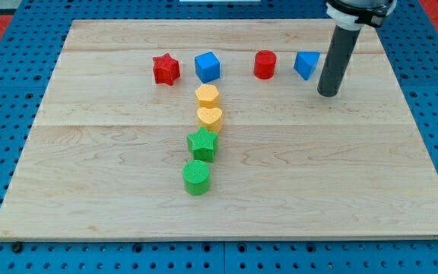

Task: Point your arm towards the top right side of the red star

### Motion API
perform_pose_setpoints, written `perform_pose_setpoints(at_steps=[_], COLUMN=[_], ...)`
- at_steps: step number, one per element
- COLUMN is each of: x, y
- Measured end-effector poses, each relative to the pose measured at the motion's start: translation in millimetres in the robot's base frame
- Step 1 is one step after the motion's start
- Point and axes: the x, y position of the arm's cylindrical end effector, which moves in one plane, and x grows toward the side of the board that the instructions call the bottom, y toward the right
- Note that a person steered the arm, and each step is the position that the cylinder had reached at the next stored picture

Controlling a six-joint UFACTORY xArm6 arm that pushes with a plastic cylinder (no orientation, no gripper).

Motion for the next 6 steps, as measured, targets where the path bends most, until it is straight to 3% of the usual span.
perform_pose_setpoints(at_steps=[1, 2, 3, 6], x=[-22, -94, -144, -178], y=[0, 36, 0, -149])
